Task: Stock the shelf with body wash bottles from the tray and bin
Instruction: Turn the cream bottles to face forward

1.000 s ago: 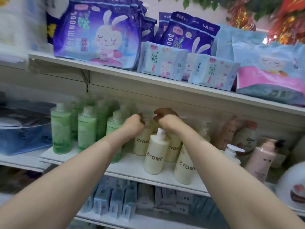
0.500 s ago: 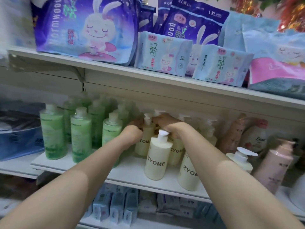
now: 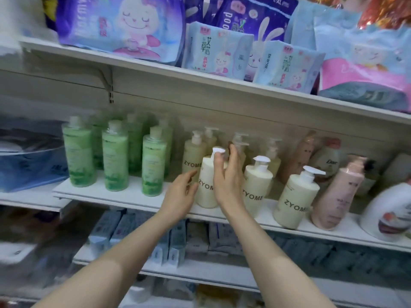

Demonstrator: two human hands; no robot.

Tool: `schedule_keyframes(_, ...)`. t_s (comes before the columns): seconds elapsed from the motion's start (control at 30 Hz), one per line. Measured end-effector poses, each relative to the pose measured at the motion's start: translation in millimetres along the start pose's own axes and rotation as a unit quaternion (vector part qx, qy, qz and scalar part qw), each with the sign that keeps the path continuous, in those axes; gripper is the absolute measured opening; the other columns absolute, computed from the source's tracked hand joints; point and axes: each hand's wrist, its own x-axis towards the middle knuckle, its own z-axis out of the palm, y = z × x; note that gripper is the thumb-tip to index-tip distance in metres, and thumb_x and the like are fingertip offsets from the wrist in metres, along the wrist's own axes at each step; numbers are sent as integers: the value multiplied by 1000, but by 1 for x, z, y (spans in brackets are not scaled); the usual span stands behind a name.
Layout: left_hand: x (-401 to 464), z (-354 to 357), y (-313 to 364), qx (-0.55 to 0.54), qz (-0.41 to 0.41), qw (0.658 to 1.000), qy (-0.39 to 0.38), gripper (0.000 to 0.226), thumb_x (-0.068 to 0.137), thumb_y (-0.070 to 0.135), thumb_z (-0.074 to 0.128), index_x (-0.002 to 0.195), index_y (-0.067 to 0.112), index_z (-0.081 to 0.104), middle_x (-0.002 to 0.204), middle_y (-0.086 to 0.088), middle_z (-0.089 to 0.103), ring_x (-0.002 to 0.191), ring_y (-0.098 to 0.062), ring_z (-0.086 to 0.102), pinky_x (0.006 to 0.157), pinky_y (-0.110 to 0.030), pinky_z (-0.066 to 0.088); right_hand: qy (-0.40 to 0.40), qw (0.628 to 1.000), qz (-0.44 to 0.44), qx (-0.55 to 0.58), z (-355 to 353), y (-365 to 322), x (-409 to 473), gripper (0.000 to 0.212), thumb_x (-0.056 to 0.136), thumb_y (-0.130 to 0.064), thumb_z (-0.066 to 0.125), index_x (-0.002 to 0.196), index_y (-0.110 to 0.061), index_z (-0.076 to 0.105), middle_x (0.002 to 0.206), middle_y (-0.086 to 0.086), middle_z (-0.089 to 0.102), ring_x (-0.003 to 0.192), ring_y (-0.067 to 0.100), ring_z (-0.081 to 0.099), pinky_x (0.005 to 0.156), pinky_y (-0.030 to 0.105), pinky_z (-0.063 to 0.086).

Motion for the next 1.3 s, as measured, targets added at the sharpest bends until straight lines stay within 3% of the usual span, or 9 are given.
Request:
schedule_keyframes(0.07, -9, 6, -6, 9, -4, 999, -36, 44, 99, 22, 49, 142, 21, 45, 135, -2, 58, 119, -16, 56, 101, -33, 46, -8, 999, 7, -31, 6, 21, -18, 68, 103, -40, 45, 158, -16, 15, 164, 1, 19, 149, 14, 19, 118, 23, 16)
schedule_keyframes(0.13, -14, 8, -8, 20, -6, 998, -52, 45, 99, 20, 48, 143, 24, 44, 130, -2, 62, 116, -20, 58, 97, -35, 47, -32, 997, 53, -53, 9, 41, -32, 75, 100, -38, 52, 158, -13, 12, 164, 5, 21, 149, 19, 22, 117, 23, 16)
schedule_keyframes(0.23, -16, 8, -7, 30, -8, 998, -59, 47, 98, 16, 49, 144, 25, 43, 128, -2, 63, 116, -21, 59, 98, -36, 47, -61, 992, 90, -65, 10, 62, -37, 65, 93, -38, 64, 147, -14, 37, 144, 7, 52, 131, 25, 50, 106, 35, 42)
schedule_keyframes(0.3, -14, 7, -8, 31, -12, 997, -63, 49, 97, 14, 50, 144, 25, 42, 129, -2, 63, 117, -20, 59, 99, -35, 47, -91, 988, 105, -71, 10, 64, -35, 57, 89, -37, 70, 137, -16, 47, 131, 4, 62, 119, 23, 59, 91, 30, 45)
schedule_keyframes(0.37, -13, 5, -9, 29, -19, 997, -66, 51, 96, 13, 50, 145, 25, 42, 130, -1, 63, 118, -19, 58, 101, -34, 46, -110, 986, 105, -70, 9, 64, -33, 58, 87, -37, 72, 135, -17, 47, 131, 2, 63, 119, 22, 59, 89, 28, 44)
schedule_keyframes(0.6, -20, -10, -16, 33, -28, 998, -47, 54, 96, 11, 51, 147, 22, 39, 134, -1, 60, 121, -17, 57, 103, -35, 45, -161, 982, 84, -57, 18, 57, -31, 61, 88, -39, 71, 140, -22, 44, 136, 0, 60, 123, 20, 57, 93, 28, 44)
schedule_keyframes(0.87, -25, -36, -32, 44, -36, 998, -34, 52, 96, 15, 54, 146, 21, 40, 134, 0, 60, 120, -14, 58, 103, -41, 47, -210, 975, 72, -29, 37, 49, -28, 64, 89, -37, 70, 144, -21, 41, 140, 1, 58, 125, 20, 56, 105, 42, 48)
schedule_keyframes(1.07, -24, -36, -35, 44, -38, 998, -33, 55, 94, 17, 57, 147, 23, 40, 134, 2, 60, 121, -13, 58, 103, -41, 47, -224, 971, 81, -12, 36, 53, -24, 73, 90, -34, 71, 149, -22, 31, 144, 0, 54, 127, 19, 55, 107, 44, 46)
schedule_keyframes(1.3, -23, -30, -35, 66, -36, 996, -37, 56, 95, 22, 55, 148, 22, 38, 131, -4, 63, 120, -19, 58, 101, -42, 48, -243, 966, 90, -11, 31, 56, -19, 68, 92, -32, 68, 149, -23, 33, 143, -2, 54, 127, 17, 55, 108, 41, 45)
